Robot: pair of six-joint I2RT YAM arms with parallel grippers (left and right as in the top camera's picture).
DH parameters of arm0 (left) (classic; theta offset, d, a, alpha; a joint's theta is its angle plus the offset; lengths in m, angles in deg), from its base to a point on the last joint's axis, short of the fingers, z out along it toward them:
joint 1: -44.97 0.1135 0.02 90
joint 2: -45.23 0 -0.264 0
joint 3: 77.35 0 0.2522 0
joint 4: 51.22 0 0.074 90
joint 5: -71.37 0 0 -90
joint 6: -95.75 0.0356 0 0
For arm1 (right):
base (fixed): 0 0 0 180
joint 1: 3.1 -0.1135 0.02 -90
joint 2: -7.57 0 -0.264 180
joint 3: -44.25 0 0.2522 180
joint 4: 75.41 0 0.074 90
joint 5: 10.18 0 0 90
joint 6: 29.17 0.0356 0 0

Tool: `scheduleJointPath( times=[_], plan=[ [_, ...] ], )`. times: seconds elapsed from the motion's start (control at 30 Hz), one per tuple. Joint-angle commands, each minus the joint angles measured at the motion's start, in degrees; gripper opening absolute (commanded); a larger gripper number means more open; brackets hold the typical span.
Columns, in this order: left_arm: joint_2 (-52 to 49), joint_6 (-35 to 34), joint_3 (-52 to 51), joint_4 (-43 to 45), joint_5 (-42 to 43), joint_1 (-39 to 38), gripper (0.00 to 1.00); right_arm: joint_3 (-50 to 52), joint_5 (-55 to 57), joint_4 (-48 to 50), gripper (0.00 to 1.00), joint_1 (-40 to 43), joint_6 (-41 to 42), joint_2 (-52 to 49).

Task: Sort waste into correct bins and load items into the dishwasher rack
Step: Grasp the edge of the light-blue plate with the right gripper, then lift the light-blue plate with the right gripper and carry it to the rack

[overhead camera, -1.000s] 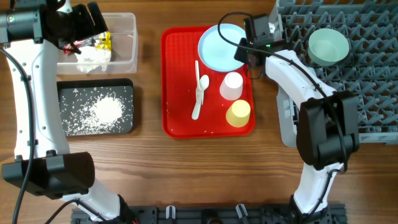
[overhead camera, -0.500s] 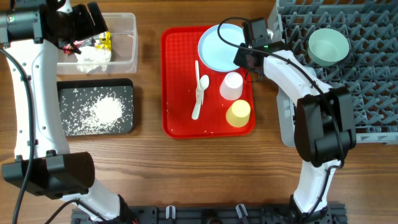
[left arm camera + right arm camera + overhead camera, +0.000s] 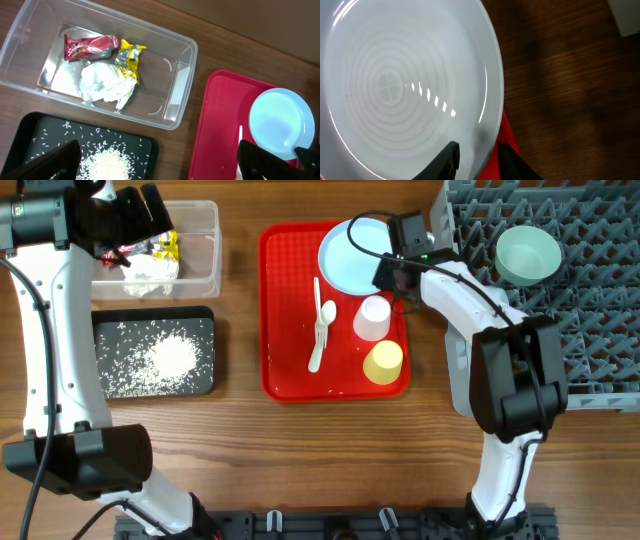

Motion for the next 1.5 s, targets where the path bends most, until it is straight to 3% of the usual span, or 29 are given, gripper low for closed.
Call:
scheduleJointPath(
  times=[0.0,0.17,0.43,0.63,0.83,1.03,1.13,1.23,1.33,1.47],
  plan=[
    [-0.5,1.1,-0.4,0.0,-0.6,0.3,1.0,-0.8,-1.4,-0.1,0.3,-0.5,0.6,-1.8],
    [-0.5,1.1,-0.4,0.0,-0.6,0.3,1.0,-0.8,-1.5,0.7,0.04,-0.5,0.7,-1.8],
    [-0.5,1.1,-0.4,0.0,-0.5,0.3,1.0,-0.8,-1.0,2.5,0.04,-0.3,0.0,-1.8],
    [-0.5,1.1,-0.4,0.0,-0.6,0.3,1.0,-2.9,-0.5,4.2,0.04,1.0,-6.7,-0.1],
    [-0.5,1.1,-0.4,0.0,-0.5,0.3,1.0,-9.4,1.0,2.1,0.04,3.4,-12.5,7.6],
    [-0.5,1.1,-0.4,0.0,-0.6,0.3,1.0,-9.6,5.9,1.7,0.04,3.9,-18.3,16.1],
    [-0.5,1.1,-0.4,0.0,-0.6,0.3,1.0,-9.6,13.0,1.6,0.04,3.9,-20.8,19.1],
    [-0.5,1.1,-0.4,0.0,-0.6,0.3,1.0,-9.6,28.2,2.0,0.05,3.9,-21.7,21.9],
    [-0.5,1.1,-0.4,0.0,-0.6,0.3,1.0,-9.6,42.6,6.2,0.04,4.7,-30.6,24.2],
    [-0.5,1.1,-0.4,0.0,-0.5,0.3,1.0,-9.6,51.9,12.9,0.04,8.6,-40.9,24.5]
  ],
)
